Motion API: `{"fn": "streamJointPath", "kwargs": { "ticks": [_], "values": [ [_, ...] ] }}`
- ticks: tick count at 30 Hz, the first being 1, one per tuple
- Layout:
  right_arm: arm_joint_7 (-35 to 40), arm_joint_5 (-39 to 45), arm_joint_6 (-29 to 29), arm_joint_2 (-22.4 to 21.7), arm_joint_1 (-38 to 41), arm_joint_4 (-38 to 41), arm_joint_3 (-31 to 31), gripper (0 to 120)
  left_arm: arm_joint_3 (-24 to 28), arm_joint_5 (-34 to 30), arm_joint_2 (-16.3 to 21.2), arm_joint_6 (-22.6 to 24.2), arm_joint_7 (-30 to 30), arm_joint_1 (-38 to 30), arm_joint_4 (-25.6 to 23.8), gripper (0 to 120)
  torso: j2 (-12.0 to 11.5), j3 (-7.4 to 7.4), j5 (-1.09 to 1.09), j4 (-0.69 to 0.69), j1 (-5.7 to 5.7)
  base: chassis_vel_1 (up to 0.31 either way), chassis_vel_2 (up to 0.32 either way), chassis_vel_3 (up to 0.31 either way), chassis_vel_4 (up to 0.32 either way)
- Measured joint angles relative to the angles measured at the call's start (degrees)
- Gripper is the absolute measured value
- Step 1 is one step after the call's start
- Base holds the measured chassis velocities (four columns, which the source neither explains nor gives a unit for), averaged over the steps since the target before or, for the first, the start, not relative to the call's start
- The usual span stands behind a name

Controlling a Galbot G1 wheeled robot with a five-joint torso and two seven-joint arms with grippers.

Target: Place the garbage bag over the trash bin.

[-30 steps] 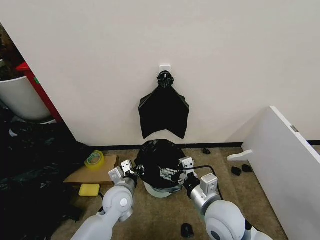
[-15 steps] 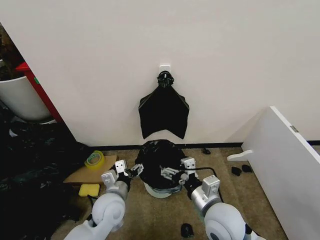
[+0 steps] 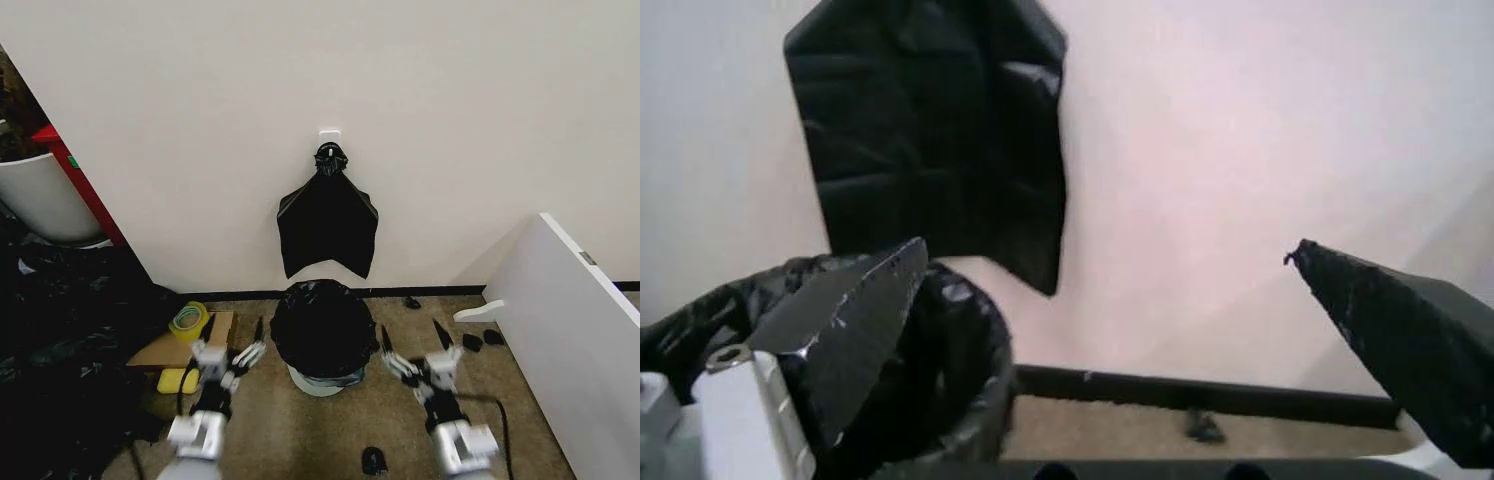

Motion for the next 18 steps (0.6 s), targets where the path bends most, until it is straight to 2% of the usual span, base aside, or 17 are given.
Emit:
{"fn": "streamJointPath", "kwargs": {
  "ticks": [6,11,13,18],
  "values": [
    [-2.36,-3.82,6.42,4.43,-4.3,1.37,0.0,100,-4.24,2.48,-4.5,-5.14,1.03,9.88,-5.05,100,0.0,0.0,0.02,0.0,0.0,0.0,0.0,0.0,0.0],
    [-2.86,-4.41,7.11,5.46,-4.34,1.67,-0.92,100,-5.18,2.94,-5.99,-6.27,0.21,11.33,-4.88,100,0.0,0.01,0.03,0.01,0.0,0.0,0.0,0.0,0.0],
    [-3.03,-4.37,7.15,5.86,-3.97,0.89,-1.39,100,-5.14,3.96,-6.62,-7.33,-0.25,10.04,-2.8,100,0.0,0.01,-0.01,-0.01,0.01,0.0,0.0,0.0,0.0],
    [-3.01,-4.36,7.08,6.5,-4.27,0.99,-3.46,100,-2.83,4.95,-6.65,-8.69,0.43,9.65,-2.08,100,0.0,0.01,0.02,0.0,0.01,0.0,0.0,0.0,0.0]
  ]
}}
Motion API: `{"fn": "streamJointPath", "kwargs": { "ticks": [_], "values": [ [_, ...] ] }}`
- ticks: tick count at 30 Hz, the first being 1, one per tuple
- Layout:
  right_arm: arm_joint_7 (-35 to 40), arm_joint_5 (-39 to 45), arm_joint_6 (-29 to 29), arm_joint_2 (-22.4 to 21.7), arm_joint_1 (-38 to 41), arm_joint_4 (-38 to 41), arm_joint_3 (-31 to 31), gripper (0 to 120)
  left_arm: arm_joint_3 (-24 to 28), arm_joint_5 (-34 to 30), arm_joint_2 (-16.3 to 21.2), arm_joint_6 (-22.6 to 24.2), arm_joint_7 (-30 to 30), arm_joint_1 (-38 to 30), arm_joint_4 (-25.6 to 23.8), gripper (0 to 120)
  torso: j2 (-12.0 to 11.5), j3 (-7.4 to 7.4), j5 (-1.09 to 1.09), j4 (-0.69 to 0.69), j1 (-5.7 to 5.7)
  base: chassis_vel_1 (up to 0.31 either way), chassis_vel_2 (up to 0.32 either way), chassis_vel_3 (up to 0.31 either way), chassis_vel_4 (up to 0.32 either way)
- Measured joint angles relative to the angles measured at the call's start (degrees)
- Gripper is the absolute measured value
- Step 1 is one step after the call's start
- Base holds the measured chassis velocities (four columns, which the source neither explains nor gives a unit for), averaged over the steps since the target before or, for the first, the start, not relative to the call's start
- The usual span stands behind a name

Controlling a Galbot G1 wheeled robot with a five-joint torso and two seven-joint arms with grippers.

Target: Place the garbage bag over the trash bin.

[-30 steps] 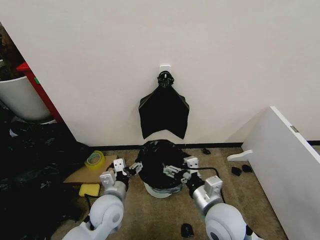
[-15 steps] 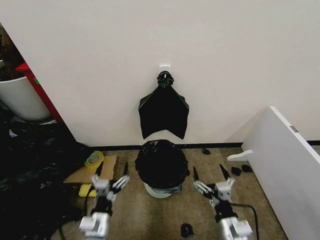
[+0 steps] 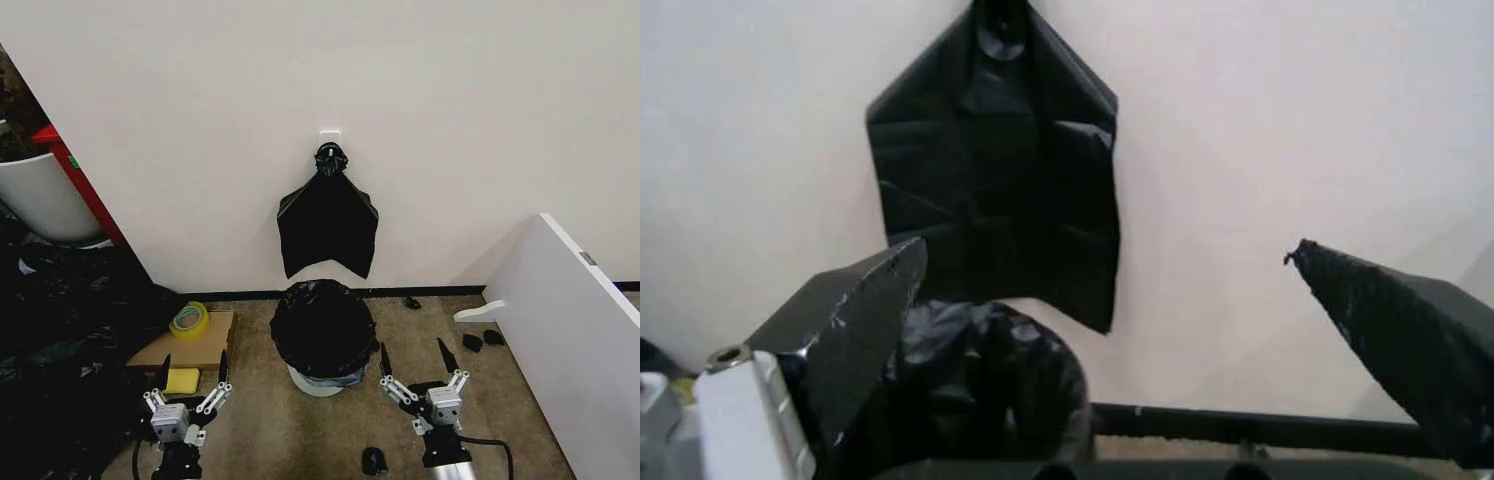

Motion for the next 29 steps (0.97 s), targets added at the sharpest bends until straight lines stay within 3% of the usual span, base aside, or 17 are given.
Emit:
{"fn": "streamJointPath", "kwargs": {
  "ticks": [15,29],
  "values": [
    [-0.31,-0.89,0.05,1.2,0.1,0.71,-0.14,100,3.13,-0.92,0.05,3.82,-0.29,-0.14,-1.65,100,0.0,0.0,0.0,0.0,0.0,0.0,0.0,0.0,0.0],
    [-0.19,0.93,-0.33,0.96,-0.14,-0.79,0.04,100,2.93,1.39,-0.52,3.25,-0.14,-0.18,-0.69,100,0.0,0.0,0.0,0.0,0.0,0.0,0.0,0.0,0.0]
  ]
}}
